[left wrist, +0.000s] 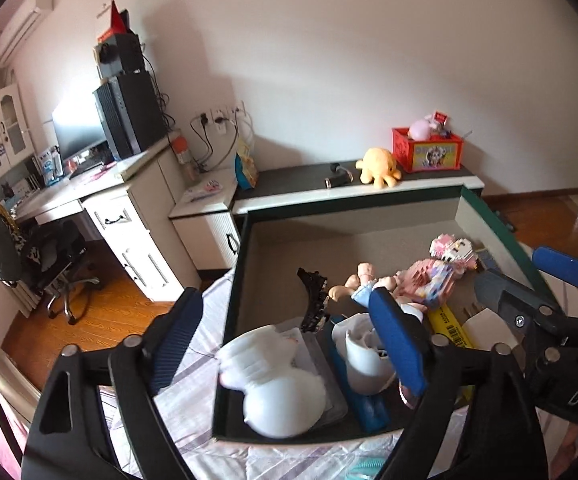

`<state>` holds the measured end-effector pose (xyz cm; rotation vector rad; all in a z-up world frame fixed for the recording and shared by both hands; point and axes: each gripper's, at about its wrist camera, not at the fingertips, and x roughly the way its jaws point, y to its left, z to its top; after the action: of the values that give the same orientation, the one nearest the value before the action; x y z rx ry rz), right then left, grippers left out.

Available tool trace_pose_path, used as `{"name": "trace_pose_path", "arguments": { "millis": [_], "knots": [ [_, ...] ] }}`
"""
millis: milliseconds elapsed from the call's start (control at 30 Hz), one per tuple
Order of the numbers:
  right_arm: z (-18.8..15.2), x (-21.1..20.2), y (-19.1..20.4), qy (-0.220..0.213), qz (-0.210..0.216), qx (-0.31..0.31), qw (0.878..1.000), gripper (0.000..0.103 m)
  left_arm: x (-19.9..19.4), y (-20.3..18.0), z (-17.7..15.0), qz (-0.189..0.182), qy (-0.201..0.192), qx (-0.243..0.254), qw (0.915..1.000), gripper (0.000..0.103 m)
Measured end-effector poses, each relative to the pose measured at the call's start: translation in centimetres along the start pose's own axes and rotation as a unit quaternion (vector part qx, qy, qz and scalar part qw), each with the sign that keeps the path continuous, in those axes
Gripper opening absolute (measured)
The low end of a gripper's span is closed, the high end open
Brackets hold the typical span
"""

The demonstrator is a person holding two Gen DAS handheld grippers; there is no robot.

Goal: Organize rigid objects
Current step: 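Open and withdraw both tools from the pink box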

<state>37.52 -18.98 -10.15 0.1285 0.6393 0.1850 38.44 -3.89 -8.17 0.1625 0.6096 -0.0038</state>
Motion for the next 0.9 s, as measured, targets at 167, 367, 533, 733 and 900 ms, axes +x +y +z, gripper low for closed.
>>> {"name": "trace_pose_path", "arguments": {
  "millis": [167, 367, 533, 733, 900],
  "knots": [
    [0.0, -3.6, 0.9, -0.02, 0.006, 0.004, 1.0, 0.09, -4.6, 2.1, -0.6, -0.01, -0.023, -0.025, 0.9994, 0.101],
    [-0.9, -9.8, 3.2, -0.055, 0.012, -0.012, 0.998, 0.103, -12.5, 4.1, -2.5, -0.022, -0.072, -0.046, 0.9961, 0.103],
    [-2.6, -16.2, 6.2, -0.099, 0.0, -0.04, 0.994, 0.103, -19.1, 5.1, -4.5, -0.014, -0.113, -0.06, 0.9916, 0.103],
    [-6.0, -22.7, 9.1, -0.144, -0.027, -0.063, 0.987, 0.103, -25.4, 5.8, -7.3, -0.008, -0.154, -0.074, 0.9853, 0.103],
    [-8.5, -26.4, 9.9, -0.162, -0.033, -0.061, 0.984, 0.103, -29.1, 5.6, -9.3, -0.006, -0.174, -0.076, 0.9819, 0.103]
  ]
}}
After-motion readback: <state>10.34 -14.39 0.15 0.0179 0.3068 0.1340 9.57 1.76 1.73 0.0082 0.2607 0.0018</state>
